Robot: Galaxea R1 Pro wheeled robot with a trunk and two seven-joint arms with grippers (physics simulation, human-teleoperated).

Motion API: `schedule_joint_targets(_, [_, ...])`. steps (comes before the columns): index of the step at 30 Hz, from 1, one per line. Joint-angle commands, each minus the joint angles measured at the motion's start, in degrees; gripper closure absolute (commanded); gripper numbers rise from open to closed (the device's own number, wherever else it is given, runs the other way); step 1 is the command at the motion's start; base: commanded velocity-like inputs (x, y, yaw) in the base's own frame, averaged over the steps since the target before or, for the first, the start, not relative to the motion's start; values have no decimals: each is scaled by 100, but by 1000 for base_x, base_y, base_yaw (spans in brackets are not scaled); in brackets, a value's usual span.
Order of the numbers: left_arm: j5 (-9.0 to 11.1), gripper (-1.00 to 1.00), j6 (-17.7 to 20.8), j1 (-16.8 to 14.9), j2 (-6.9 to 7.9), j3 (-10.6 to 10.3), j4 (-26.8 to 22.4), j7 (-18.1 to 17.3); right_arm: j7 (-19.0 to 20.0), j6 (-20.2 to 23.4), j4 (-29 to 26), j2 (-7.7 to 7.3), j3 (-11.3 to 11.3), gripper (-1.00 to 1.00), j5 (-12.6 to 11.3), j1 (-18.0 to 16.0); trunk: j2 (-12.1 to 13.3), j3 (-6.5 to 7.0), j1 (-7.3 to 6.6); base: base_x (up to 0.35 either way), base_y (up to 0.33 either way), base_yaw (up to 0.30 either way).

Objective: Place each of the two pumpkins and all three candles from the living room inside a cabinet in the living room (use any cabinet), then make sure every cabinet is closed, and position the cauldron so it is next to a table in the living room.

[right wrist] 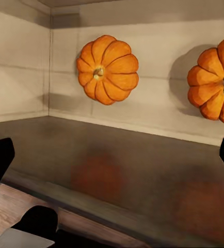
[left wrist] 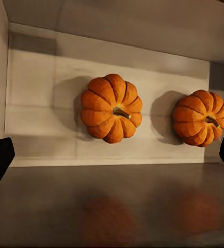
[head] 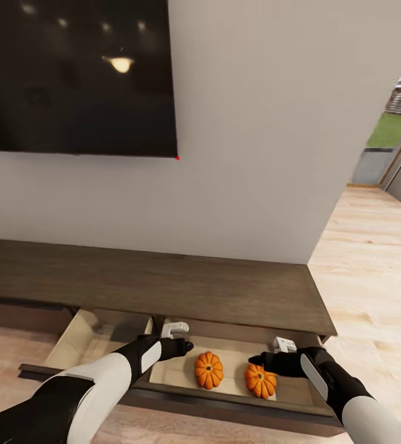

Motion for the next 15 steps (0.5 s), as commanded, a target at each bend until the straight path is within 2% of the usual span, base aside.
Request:
schedule_joint_targets(1, [57,-100,22,-4,0,-46,-1,-9,6,14,-5,-7,22,-100,-12,-3,-2,-1,-2,-51,0,-63])
schedule_joint_targets(4, [56,-100,21,0,0,-46,-1,-12,7,13,-5,-7,21,-100,-12,-3,-2,4,-2,-28,0,-46])
schedule_joint_targets(9, [56,-100,20,-1,0,-48,-1,-12,8,12,6,-7,27,-100,-12,-3,-2,24,-2,-5,18,-197])
schedule_joint_targets(15, [57,-100,20,0,0,-47,0,-10,8,12,12,-7,29,-100,-12,-3,-2,59,-2,-1,213,-235])
